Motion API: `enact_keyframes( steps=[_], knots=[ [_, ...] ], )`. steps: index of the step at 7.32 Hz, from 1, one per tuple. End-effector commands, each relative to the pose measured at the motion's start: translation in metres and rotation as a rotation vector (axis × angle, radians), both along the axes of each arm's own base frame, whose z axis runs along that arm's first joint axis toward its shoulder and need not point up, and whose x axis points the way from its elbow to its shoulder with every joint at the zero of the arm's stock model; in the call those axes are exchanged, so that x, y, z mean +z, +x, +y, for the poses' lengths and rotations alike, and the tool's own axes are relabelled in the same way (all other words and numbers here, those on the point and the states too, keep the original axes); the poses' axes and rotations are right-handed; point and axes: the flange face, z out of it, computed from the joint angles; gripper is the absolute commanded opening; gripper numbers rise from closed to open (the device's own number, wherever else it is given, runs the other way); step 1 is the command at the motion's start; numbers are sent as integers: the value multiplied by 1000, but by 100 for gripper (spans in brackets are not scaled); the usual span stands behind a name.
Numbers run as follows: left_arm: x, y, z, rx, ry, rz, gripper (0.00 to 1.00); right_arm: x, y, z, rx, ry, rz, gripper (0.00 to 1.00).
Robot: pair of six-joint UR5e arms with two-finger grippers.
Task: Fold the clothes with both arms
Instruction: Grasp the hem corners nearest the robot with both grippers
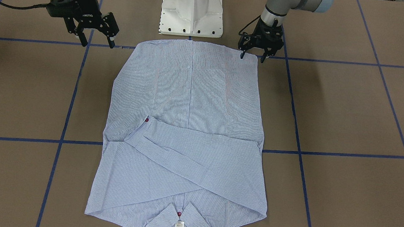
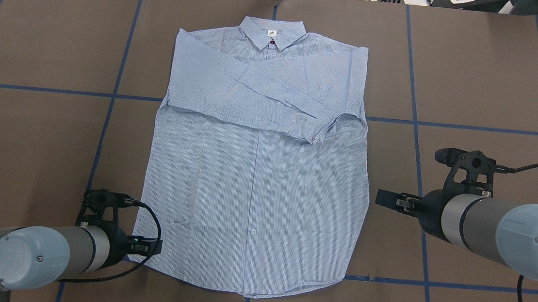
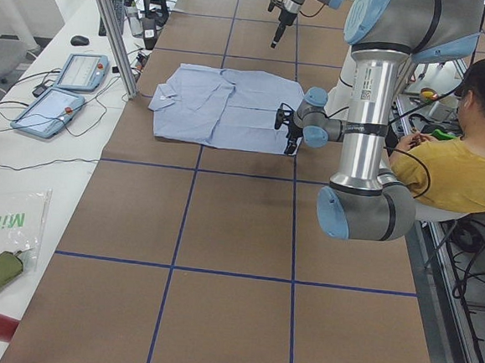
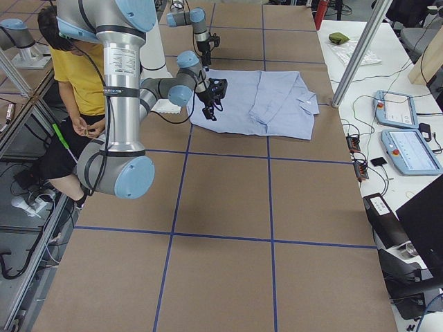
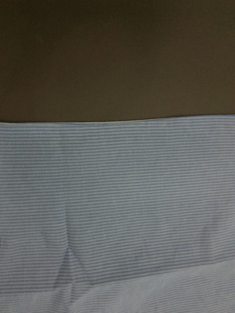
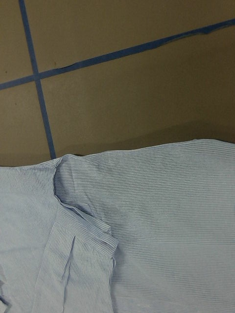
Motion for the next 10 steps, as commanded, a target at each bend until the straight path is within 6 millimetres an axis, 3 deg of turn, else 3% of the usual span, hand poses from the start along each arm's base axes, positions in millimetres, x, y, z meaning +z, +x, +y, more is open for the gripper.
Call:
enact_keyframes(
  steps=[1, 4, 6, 7, 8, 10],
  knots=[
    [6, 4, 3, 6, -3, -15, 83, 0, 0, 0, 1, 1, 0, 100],
    [8, 8, 10, 22, -5, -18, 82, 0, 0, 1, 1, 2, 1, 100],
    [8, 10, 14, 27, -9, -20, 61, 1, -1, 1, 2, 3, 3, 100],
    [9, 11, 16, 33, -11, -24, 57, 0, -2, 2, 0, 4, 3, 100],
    [9, 11, 16, 32, -12, -24, 47, 0, -2, 1, 2, 6, 4, 100],
    [7, 10, 16, 24, -22, -18, 4, 0, -2, 1, 3, 7, 4, 100]
  ],
)
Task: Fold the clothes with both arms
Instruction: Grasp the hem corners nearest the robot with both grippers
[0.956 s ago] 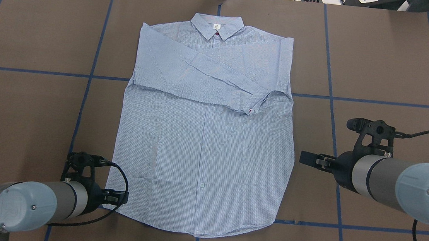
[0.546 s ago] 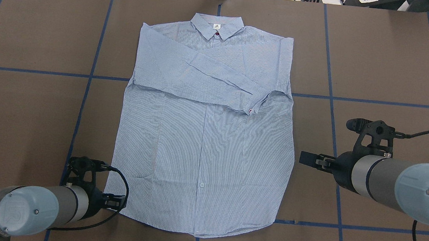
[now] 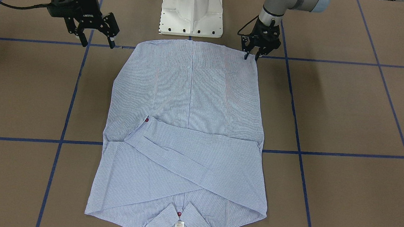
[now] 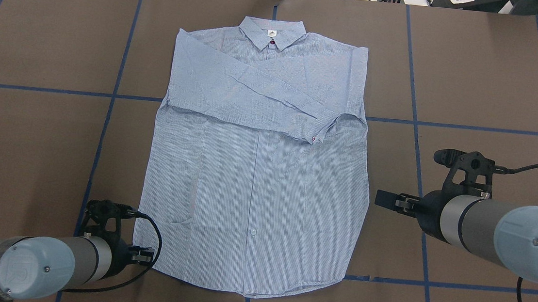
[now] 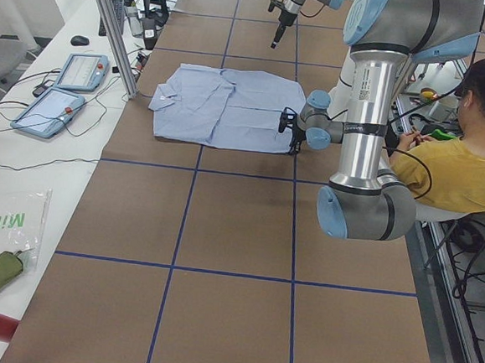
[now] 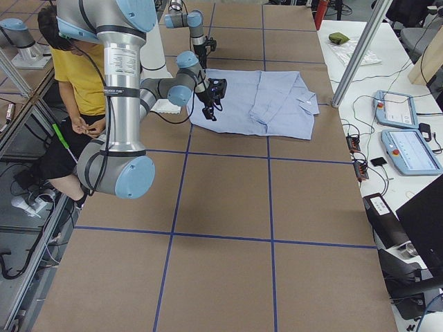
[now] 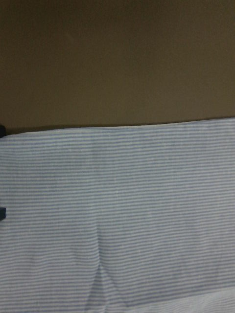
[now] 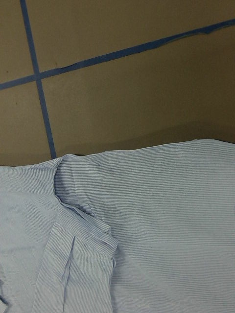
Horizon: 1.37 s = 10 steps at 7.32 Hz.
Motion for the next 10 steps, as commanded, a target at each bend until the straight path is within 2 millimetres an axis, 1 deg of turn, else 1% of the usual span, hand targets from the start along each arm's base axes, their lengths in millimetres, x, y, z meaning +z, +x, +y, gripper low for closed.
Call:
enact_keyframes(
  steps=[1, 3, 4, 5, 6, 7, 8, 9, 10],
  knots=[
    [-2, -1, 0, -3, -4, 5, 0, 0, 0, 0, 1, 1, 1, 100],
    [-10, -6, -1, -7, -4, 23, 0, 0, 0, 1, -2, 1, -3, 100],
    [-20, -10, 0, -7, -1, 44, 0, -2, -1, 2, -5, 4, -14, 100],
    [-27, -9, 0, -6, 1, 57, 0, 3, 3, 7, -3, 4, -47, 100],
    [-29, -8, 0, -8, 3, 63, 0, 18, 12, 14, 6, -3, -95, 100],
    [-28, -8, 0, -17, -8, 66, 0, 28, 16, 19, 23, -33, -103, 99],
    [-30, -8, 2, -30, -25, 75, 0, 33, 5, 27, 73, -57, -108, 98],
    [-30, -8, -1, -54, -8, 74, 0, 37, -11, 41, 122, -72, -118, 98],
    [-32, -9, -3, -70, 4, 78, 0, 39, -27, 56, 158, -86, -131, 96]
  ],
)
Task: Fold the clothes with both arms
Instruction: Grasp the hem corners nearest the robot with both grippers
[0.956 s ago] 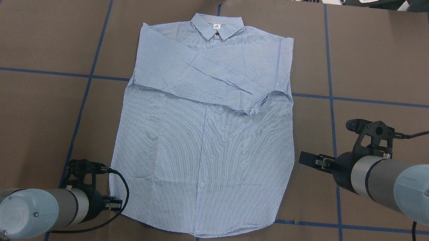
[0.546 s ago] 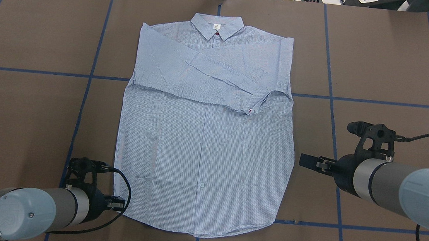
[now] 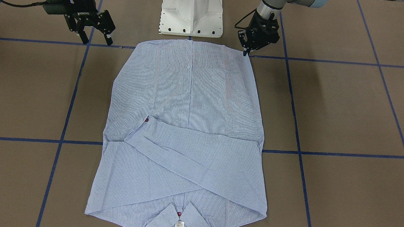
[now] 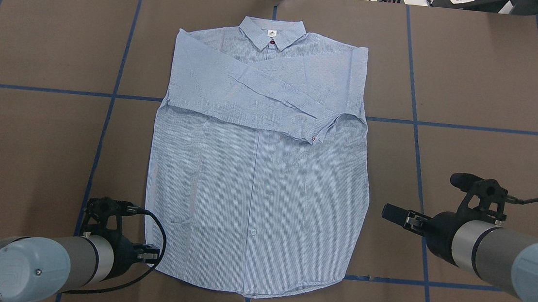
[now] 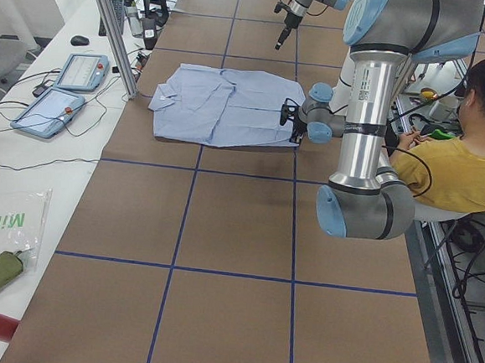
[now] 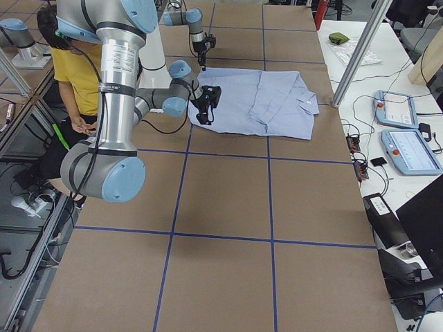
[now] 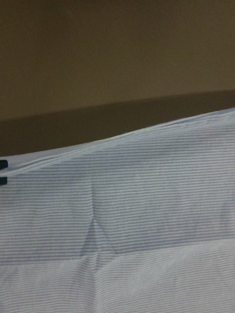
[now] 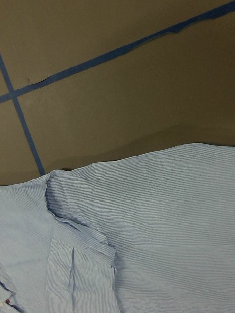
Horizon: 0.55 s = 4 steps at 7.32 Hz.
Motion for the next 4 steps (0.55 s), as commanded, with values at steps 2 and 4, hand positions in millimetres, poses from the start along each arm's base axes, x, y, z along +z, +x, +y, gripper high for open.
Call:
enact_keyframes(
  steps=[2, 4],
  knots=[
    [-3, -3, -5, -54, 31, 4, 0, 15, -53, 41, 113, -33, -28, 81],
    [-3, -4, -7, -71, 42, 3, 0, 24, -93, 44, 132, -18, -14, 66]
  ],
)
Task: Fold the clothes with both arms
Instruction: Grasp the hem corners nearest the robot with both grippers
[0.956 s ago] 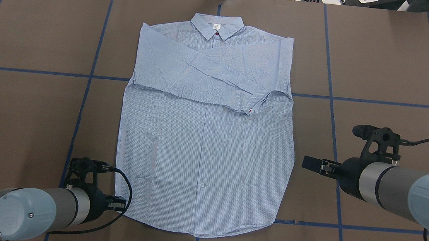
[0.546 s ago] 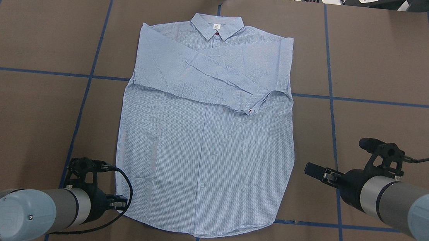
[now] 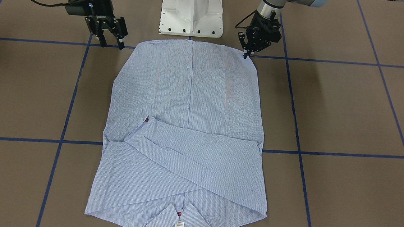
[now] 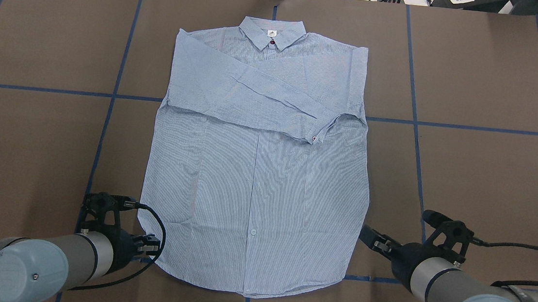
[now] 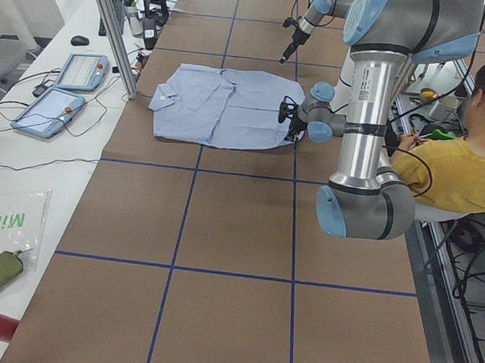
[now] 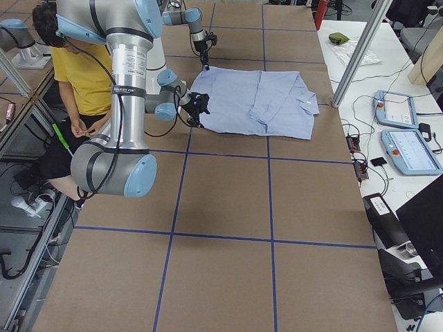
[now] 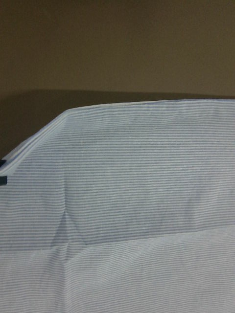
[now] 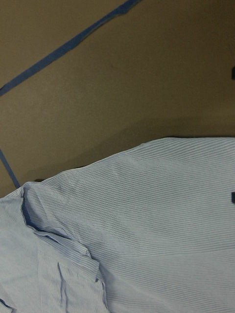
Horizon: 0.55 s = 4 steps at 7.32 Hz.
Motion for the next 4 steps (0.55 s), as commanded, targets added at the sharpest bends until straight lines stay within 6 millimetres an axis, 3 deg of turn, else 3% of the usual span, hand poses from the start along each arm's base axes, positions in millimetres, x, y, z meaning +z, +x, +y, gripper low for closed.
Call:
enact_keyframes(
  steps=[1, 2, 4],
  knots=[
    [0, 0, 0, -8, 6, 0, 0, 4, -33, 7, 28, 8, -2, 56],
    [0, 0, 0, -8, 6, 0, 0, 4, -35, 10, 26, 12, 1, 48],
    [0, 0, 0, -8, 6, 0, 0, -8, -52, 17, 18, 21, 44, 43]
  ],
)
